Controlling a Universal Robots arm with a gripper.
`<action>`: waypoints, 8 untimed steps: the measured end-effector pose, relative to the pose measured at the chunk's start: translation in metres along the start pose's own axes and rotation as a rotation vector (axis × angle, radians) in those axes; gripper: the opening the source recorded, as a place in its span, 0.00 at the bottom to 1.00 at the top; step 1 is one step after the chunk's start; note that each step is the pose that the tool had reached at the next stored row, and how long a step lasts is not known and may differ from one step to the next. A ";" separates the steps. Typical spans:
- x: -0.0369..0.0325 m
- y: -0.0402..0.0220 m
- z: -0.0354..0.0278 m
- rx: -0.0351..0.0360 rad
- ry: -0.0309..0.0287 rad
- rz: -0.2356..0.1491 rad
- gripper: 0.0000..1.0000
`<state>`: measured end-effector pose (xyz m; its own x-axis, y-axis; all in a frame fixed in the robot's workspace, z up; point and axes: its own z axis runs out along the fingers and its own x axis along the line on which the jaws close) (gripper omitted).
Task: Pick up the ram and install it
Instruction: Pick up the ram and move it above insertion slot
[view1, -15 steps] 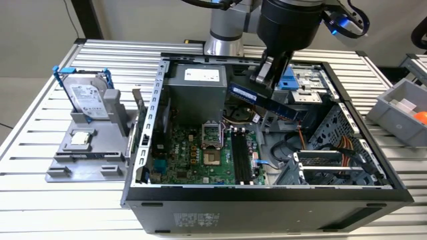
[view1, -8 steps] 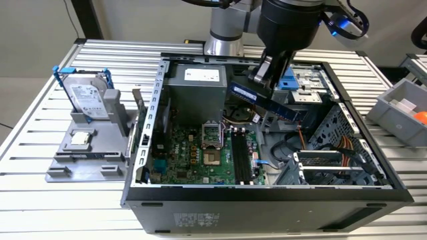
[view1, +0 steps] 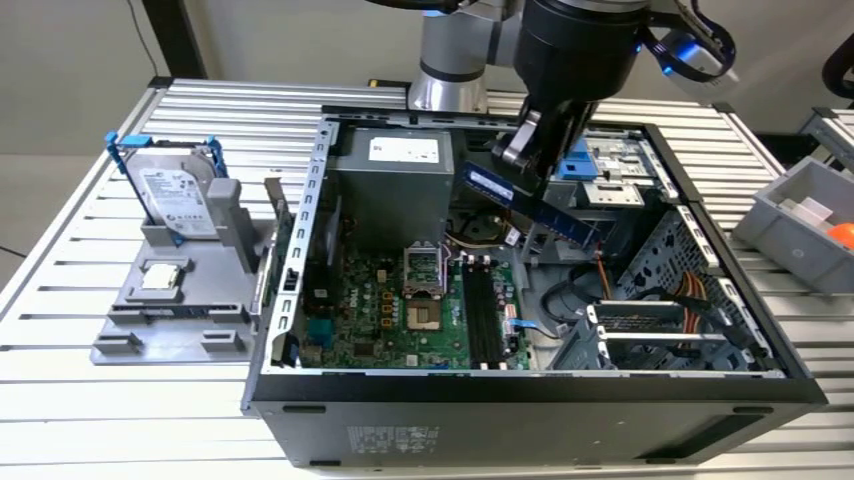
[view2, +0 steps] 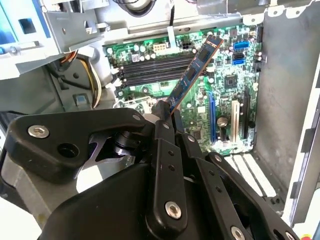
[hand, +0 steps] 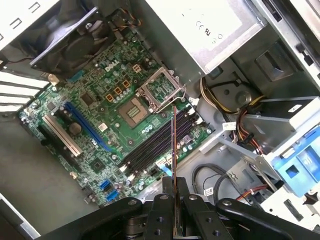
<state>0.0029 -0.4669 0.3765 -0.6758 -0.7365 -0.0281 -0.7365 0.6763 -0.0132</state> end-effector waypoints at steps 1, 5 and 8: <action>0.0000 0.0000 0.0000 0.0003 0.0001 0.010 0.00; 0.0000 0.0000 0.0000 0.0015 0.0007 0.051 0.00; 0.0000 0.0000 0.0000 0.0020 0.0009 0.070 0.00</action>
<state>0.0029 -0.4669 0.3765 -0.7256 -0.6876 -0.0282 -0.6875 0.7260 -0.0132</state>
